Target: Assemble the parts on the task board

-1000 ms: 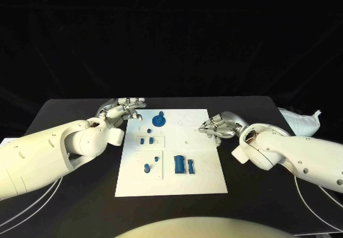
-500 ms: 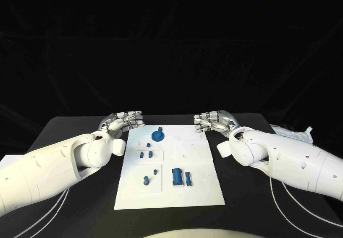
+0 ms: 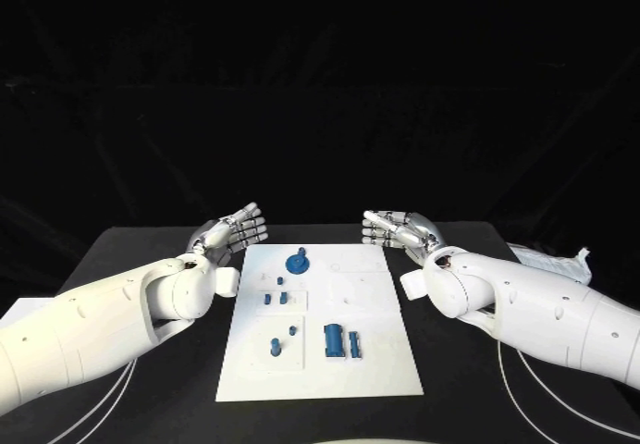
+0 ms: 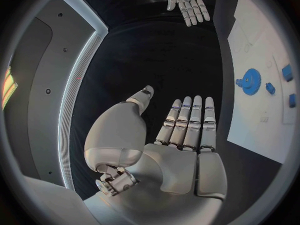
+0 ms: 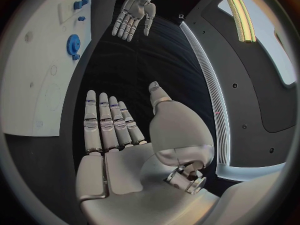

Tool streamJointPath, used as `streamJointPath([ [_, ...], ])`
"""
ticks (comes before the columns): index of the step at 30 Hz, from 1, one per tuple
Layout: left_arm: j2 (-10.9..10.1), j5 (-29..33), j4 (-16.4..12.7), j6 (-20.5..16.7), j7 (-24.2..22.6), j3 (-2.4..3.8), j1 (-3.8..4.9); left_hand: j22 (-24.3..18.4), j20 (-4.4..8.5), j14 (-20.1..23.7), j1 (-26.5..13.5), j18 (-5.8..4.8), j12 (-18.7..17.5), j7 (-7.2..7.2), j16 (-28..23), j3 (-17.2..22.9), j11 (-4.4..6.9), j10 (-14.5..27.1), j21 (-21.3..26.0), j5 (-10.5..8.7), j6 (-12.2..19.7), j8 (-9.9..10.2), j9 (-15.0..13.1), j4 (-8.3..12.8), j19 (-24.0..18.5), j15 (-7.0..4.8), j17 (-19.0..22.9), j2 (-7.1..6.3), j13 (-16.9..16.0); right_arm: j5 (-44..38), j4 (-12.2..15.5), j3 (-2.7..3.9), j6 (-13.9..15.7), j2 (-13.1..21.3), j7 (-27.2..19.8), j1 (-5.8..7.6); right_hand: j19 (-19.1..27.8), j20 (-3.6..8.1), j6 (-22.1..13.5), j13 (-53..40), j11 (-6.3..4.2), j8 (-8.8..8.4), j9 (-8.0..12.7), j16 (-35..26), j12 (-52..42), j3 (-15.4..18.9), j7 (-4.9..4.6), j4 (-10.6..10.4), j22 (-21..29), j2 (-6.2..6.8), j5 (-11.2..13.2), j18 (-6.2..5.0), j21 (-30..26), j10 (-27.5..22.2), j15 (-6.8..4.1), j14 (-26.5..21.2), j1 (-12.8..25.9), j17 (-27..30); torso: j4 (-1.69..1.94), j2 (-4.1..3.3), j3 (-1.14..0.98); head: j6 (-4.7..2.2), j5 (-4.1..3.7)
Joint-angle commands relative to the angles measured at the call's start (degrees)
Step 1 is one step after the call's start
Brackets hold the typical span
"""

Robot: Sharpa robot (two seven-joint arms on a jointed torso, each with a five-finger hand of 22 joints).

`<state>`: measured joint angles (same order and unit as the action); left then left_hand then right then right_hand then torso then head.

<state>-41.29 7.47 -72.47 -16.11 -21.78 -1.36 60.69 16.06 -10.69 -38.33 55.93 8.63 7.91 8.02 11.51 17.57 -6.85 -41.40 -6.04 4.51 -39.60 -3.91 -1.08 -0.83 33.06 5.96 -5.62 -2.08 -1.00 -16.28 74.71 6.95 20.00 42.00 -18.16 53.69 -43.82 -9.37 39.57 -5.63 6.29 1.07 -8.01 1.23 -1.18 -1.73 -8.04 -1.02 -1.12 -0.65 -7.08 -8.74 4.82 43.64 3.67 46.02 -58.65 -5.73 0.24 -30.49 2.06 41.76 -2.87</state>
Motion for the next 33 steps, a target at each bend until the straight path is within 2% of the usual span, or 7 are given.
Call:
streamJointPath([
  [1,-0.4,-1.6,-2.4,-5.2,-1.8,0.24,-0.07,-5.3,3.54,12.7,-18.5,-3.1,-2.6,-2.66,-3.8,-5.8,2.28,13.7,2.0,-4.51,13.1,3.9,1.1,0.8,-10.9,-5.96,5.6,2.08,1.0,3.4,2.5,-0.89,5.2,0.3,-2.8,0.95,14.4,3.08,-13.0,5.6,-2.07,-1.07,2.6,-1.2,1.2,1.7,2.64,1.0,1.1,0.65,2.3,3.18,-4.8,-14.4,-3.67,-15.1,19.3,5.7,-0.08,-0.23,-0.64,-2.11,0.83],
  [3,-0.7,-2.3,-4.2,-7.9,-2.5,0.37,-0.12,-6.0,4.0,14.3,-20.9,-3.33,-3.0,-3.01,-4.3,-6.6,2.58,15.5,6.0,-4.51,14.8,3.9,1.1,0.8,-12.4,-5.96,5.6,2.08,1.0,5.3,4.3,-1.76,7.9,0.7,-4.1,1.75,16.3,3.49,-14.7,5.6,-6.29,-1.07,3.0,-1.2,1.2,1.7,2.99,1.0,1.1,0.65,2.6,3.2,-4.8,-16.3,-3.67,-17.1,21.8,5.7,-0.12,-0.35,-1.0,-3.46,1.35],
  [11,-2.5,-5.7,-13.0,-21.2,-6.2,1.03,-0.39,-8.9,5.95,21.3,-31.1,-4.55,-7.9,-8.02,-6.4,-9.8,6.85,23.1,6.0,-4.51,22.0,3.9,1.1,0.8,-18.4,-5.96,5.6,2.08,1.0,13.4,12.4,-5.57,19.8,2.2,-9.6,5.22,24.3,5.19,-22.0,5.6,-6.29,-1.07,8.0,-1.2,1.2,1.7,8.04,1.0,1.1,0.65,7.1,4.44,-4.8,-24.2,-3.67,-25.5,32.5,5.7,-0.23,-0.66,-1.98,-7.08,2.75],
  [13,-2.8,-6.3,-14.5,-23.5,-6.8,1.14,-0.44,-9.5,6.3,22.6,-33.0,-4.59,-7.9,-8.02,-6.8,-10.4,6.85,24.4,6.0,-4.51,23.4,3.9,1.1,0.8,-19.5,-5.96,5.6,2.08,1.0,14.6,13.6,-6.14,21.6,2.4,-10.5,5.74,25.8,9.37,-23.3,5.6,-6.29,-1.07,8.0,-1.2,1.2,1.7,8.04,1.0,1.1,0.65,7.1,4.44,-4.8,-25.7,-3.67,-27.1,34.5,5.7,-0.23,-0.68,-2.05,-7.34,2.85],
  [15,-3.0,-6.8,-15.7,-25.3,-7.3,1.23,-0.48,-10.0,6.64,23.8,-34.7,-4.58,-7.9,-8.02,-7.2,-10.9,6.85,25.7,6.0,-4.51,24.6,3.9,1.1,0.8,-20.5,-5.96,5.6,2.08,1.0,15.4,14.4,-6.55,22.9,2.5,-11.1,6.11,27.1,9.37,-24.5,5.6,-6.29,-1.07,8.0,-1.2,1.2,1.7,8.04,1.0,1.1,0.65,7.1,8.74,-4.8,-27.1,-3.67,-28.5,36.3,5.7,-0.24,-0.69,-2.06,-7.38,2.87],
  [17,-3.3,-7.2,-16.8,-26.9,-7.7,1.3,-0.51,-10.5,10.69,25.1,-36.7,-8.63,-7.9,-8.02,-11.5,-11.5,6.85,27.2,6.0,-4.51,26.0,3.9,1.1,0.8,-21.6,-5.96,5.6,2.08,1.0,16.1,15.1,-6.86,23.9,2.7,-11.5,6.4,28.7,9.37,-25.9,5.6,-6.29,-1.07,8.0,-1.2,1.2,1.7,8.04,1.0,1.1,0.65,7.1,8.74,-4.8,-28.6,-3.67,-30.1,38.3,5.7,-0.24,-0.69,-2.06,-7.38,2.87],
  [33,-3.4,-7.5,-17.5,-28.0,-8.0,1.36,-0.53,-16.1,10.69,31.5,-45.9,-8.63,-7.9,-8.02,-11.5,-17.6,6.85,34.0,6.0,-4.51,32.5,3.9,1.1,0.8,-27.0,-5.96,5.6,2.08,1.0,16.3,15.2,-6.95,24.1,2.7,-11.6,6.47,35.9,9.37,-32.4,5.6,-6.29,-1.07,8.0,-1.2,1.2,1.7,8.04,1.0,1.1,0.65,7.1,8.74,-4.8,-35.8,-3.67,-37.7,48.0,5.7,-0.24,-0.69,-2.06,-7.38,2.87],
])
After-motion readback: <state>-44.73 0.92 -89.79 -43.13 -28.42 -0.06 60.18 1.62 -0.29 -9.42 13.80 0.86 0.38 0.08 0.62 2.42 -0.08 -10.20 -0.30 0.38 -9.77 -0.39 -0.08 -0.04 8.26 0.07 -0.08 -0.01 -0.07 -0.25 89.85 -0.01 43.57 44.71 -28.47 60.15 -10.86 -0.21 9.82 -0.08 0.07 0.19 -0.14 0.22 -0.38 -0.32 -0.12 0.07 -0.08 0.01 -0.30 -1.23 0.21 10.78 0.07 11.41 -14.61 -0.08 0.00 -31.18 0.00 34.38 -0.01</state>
